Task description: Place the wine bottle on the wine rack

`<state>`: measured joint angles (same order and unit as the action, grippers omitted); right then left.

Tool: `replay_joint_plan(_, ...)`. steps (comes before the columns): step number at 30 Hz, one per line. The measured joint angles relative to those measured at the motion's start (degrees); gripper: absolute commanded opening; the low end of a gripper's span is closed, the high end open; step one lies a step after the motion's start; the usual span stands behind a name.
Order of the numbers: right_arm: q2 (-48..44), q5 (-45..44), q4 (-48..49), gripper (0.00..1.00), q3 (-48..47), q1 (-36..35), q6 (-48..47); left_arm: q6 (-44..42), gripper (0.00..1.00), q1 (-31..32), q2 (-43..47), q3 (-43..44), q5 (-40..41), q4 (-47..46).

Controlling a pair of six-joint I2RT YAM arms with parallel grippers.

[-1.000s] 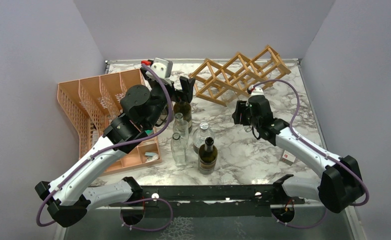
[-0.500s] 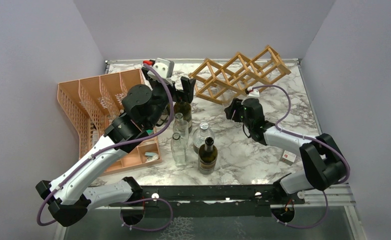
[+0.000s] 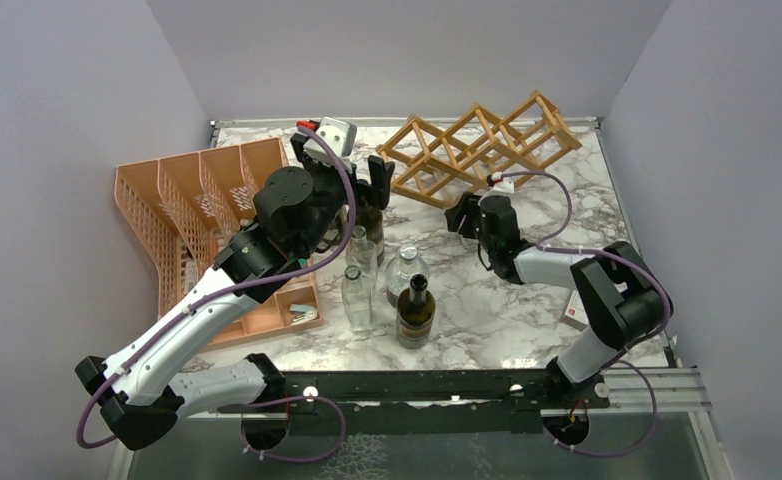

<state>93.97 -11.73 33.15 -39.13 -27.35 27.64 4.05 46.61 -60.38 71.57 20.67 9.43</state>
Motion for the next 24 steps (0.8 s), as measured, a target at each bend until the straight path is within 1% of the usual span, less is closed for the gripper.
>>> replay_joint_plan(5,2.60,0.00,0.22,0.31,-2.71,0.00,0.00,0.15,0.99,0.00,-0.04,0.00,-0.07,0.09)
replay_joint_plan(7,3.54,-0.02,0.09,0.35,-3.87,0.00,-0.02,0.26,0.99,0.00,-0.04,0.00,-0.09,0.09)
replay_joint_plan(9,4.17,0.00,-0.07,0.34,-4.76,0.02,-0.02,0.28,0.99,0.02,-0.04,0.00,-0.09,0.11)
replay_joint_plan(11,4.66,0.00,-0.09,0.29,-5.35,0.09,-0.02,0.33,0.99,0.02,-0.04,0.00,-0.09,0.13)
replay_joint_plan(12,4.85,0.00,-0.02,0.27,-5.57,0.09,-0.02,0.37,0.99,0.02,-0.04,0.00,-0.09,0.13)
replay_joint_plan(15,5.40,0.00,0.59,0.27,-5.62,0.11,-0.02,0.46,0.99,0.02,-0.04,0.00,-0.09,0.13)
replay_joint_plan(16,5.70,0.02,1.05,0.29,-5.62,0.13,-0.02,0.46,0.99,0.00,-0.04,0.00,-0.11,0.13)
replay_joint_plan(19,6.88,-0.13,2.40,0.38,-5.95,0.35,0.17,0.46,0.99,0.00,-0.02,0.00,-0.11,0.13)
replay_joint_plan(22,8.48,-0.48,2.73,0.52,-7.63,0.37,0.81,0.46,0.99,0.00,-0.04,0.00,-0.22,0.15)
replay_joint_plan(24,9.25,-0.63,2.71,0.60,-8.55,0.37,1.07,0.46,0.99,0.00,-0.02,0.00,-0.28,0.17)
